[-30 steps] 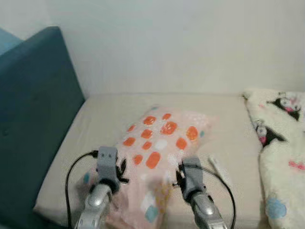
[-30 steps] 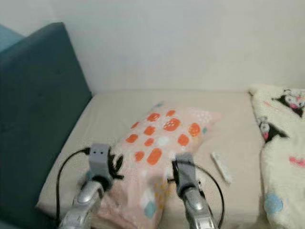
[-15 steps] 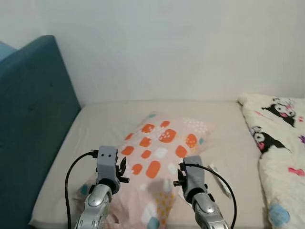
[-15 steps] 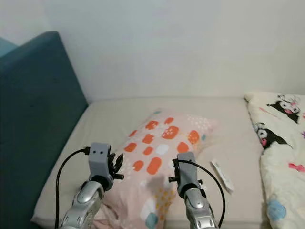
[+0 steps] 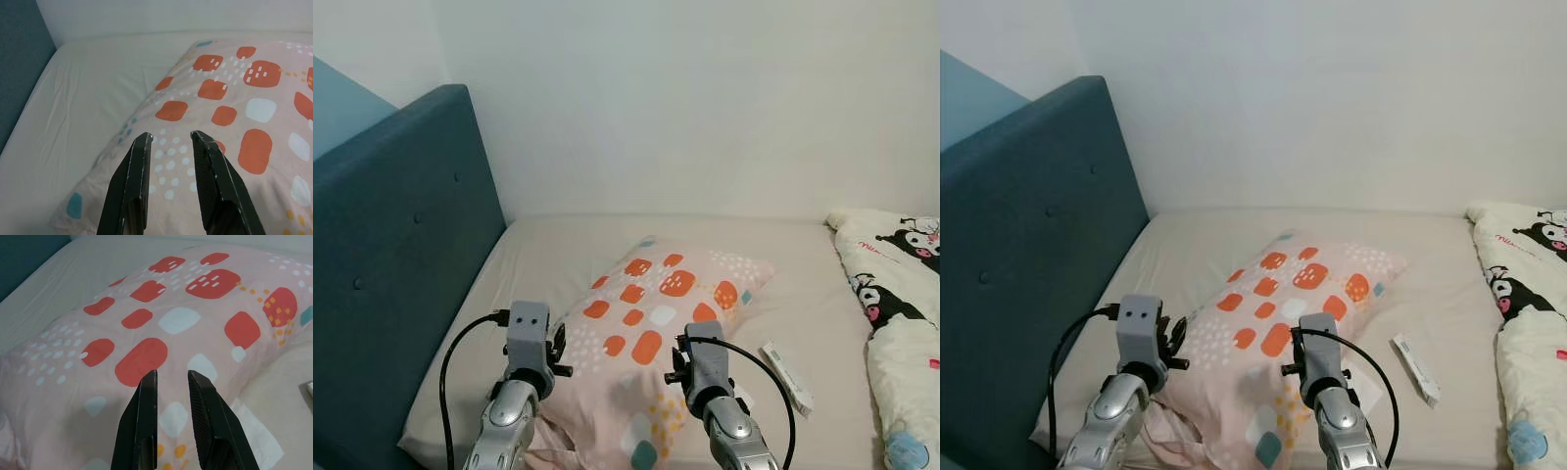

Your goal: Clean up the room

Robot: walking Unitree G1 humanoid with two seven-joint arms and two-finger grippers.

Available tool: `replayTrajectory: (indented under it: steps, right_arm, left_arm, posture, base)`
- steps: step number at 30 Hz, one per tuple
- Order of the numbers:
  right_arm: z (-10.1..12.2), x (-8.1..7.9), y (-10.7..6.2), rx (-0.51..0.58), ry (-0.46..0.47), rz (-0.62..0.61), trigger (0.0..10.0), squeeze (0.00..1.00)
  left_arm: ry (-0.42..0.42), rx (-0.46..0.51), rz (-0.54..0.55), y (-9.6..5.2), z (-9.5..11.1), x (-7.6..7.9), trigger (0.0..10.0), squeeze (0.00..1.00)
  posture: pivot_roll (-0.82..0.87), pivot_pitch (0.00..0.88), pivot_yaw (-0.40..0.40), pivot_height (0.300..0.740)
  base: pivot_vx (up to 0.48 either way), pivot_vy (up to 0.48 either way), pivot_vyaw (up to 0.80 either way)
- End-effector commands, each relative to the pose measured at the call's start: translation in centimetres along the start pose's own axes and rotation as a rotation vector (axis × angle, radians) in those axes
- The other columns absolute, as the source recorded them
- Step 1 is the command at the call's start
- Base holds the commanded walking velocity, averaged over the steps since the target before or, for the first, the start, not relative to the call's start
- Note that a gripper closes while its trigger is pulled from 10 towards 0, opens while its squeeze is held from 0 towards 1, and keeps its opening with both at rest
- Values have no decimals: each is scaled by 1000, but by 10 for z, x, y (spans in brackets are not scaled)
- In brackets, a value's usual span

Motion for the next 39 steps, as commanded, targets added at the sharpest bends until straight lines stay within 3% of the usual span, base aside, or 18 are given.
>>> replayTrajectory:
  steps: [1, 23, 28, 32, 39]
  right_arm:
    - [0, 0, 0, -3, 19, -5, 10000, 0]
    - [-1, 2, 0, -5, 16, -7, 10000, 0]
    - [-1, 2, 0, -7, 14, -9, 10000, 0]
    - [-1, 2, 0, -8, 14, -9, 10000, 0]
    - [-1, 2, -1, -7, 12, -11, 10000, 0]
  left_arm:
    - [23, -8, 6, -1, -3, -4, 10000, 0]
    - [22, -8, 13, -1, -3, -3, 10000, 0]
    - [26, -61, 7, 0, -11, -4, 10000, 0]
    - [35, -57, 9, 0, -11, -4, 10000, 0]
    - [39, -46, 5, 0, -9, -2, 10000, 0]
  posture:
    - [-16, 56, 0, 740]
    - [-18, 58, -2, 740]
    - [-16, 55, 0, 740]
    - [-17, 55, 1, 740]
    - [-20, 52, 1, 740]
  base:
    - [0, 0, 0]
    - [0, -308, 0]
    - [0, 96, 0]
    - [0, 448, 0]
    - [0, 0, 0]
Point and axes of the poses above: a point about 5 cm out from each wrist's last joint towards the gripper, its own y axis pointing out of the wrist towards the gripper, its own z axis along the axis of the wrist's last joint, x = y × z, the point moved 4 cm from there along y, pointing out of the wrist towards the gripper, and after that the axes turned 3 degrees about y, right-handed, at the moved point
